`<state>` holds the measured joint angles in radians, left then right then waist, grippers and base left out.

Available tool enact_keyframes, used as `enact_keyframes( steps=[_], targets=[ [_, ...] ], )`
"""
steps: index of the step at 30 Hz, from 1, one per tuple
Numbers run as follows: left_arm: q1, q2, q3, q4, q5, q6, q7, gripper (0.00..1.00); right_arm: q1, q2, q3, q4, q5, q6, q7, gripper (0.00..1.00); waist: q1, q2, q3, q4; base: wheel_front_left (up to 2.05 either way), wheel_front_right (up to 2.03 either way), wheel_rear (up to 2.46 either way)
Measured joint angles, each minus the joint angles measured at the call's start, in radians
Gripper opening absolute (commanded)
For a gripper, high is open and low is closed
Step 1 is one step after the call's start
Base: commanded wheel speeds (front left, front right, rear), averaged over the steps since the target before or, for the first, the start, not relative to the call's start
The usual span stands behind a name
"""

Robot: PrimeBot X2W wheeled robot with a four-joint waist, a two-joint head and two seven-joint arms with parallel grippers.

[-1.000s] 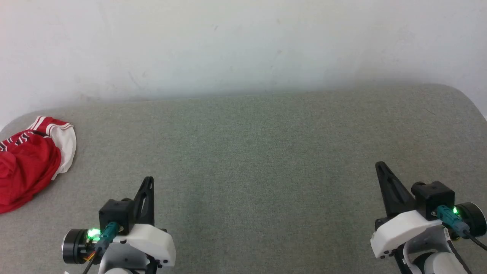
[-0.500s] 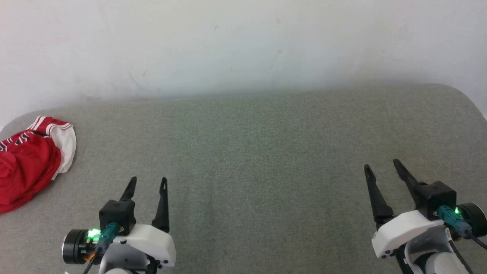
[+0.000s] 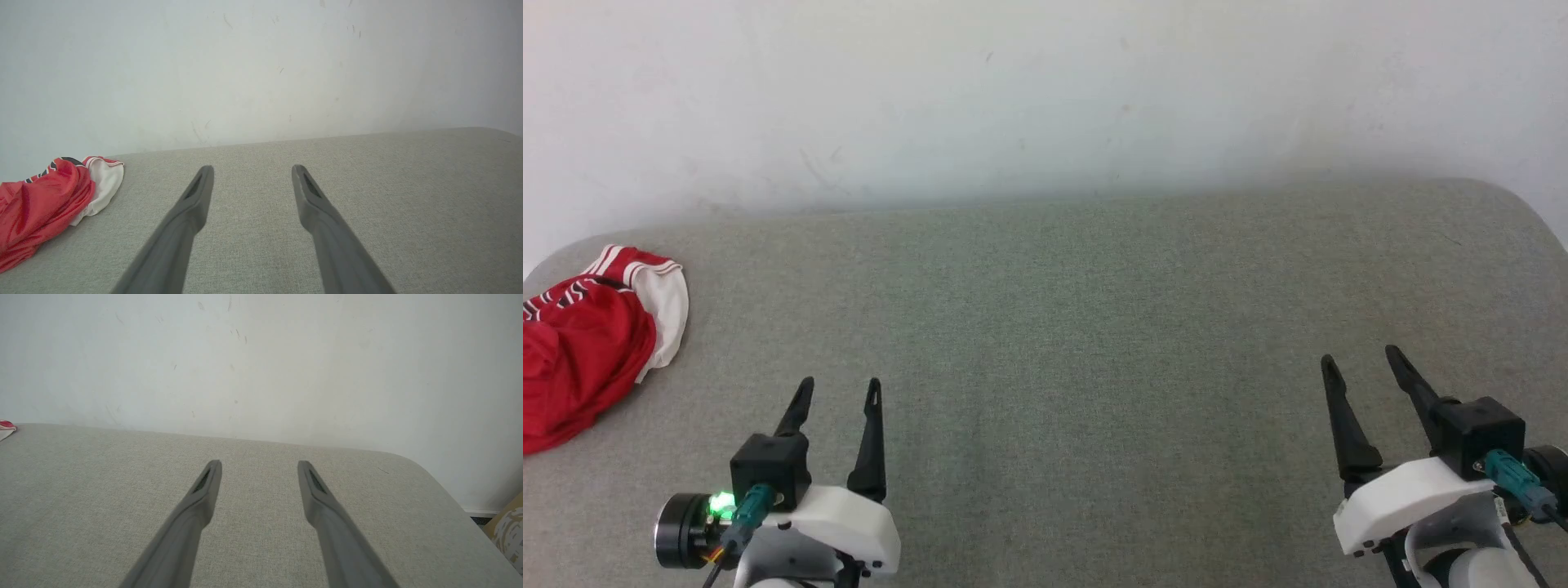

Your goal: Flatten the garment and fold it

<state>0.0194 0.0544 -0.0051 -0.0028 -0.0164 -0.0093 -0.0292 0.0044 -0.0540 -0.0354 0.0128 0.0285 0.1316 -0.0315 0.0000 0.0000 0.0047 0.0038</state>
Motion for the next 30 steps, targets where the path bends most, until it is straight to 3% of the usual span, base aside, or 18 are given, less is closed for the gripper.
enact_keyframes(
  steps=[30],
  targets=[
    [0.02,0.0,-0.002,-0.017,-0.046,0.0,-0.063,1.0,0.005,0.0,-0.028,0.004,0.011,0.0,-0.06,1.0,0.0,0.0,0.026,0.127,0.0,0.0,0.0]
  ],
)
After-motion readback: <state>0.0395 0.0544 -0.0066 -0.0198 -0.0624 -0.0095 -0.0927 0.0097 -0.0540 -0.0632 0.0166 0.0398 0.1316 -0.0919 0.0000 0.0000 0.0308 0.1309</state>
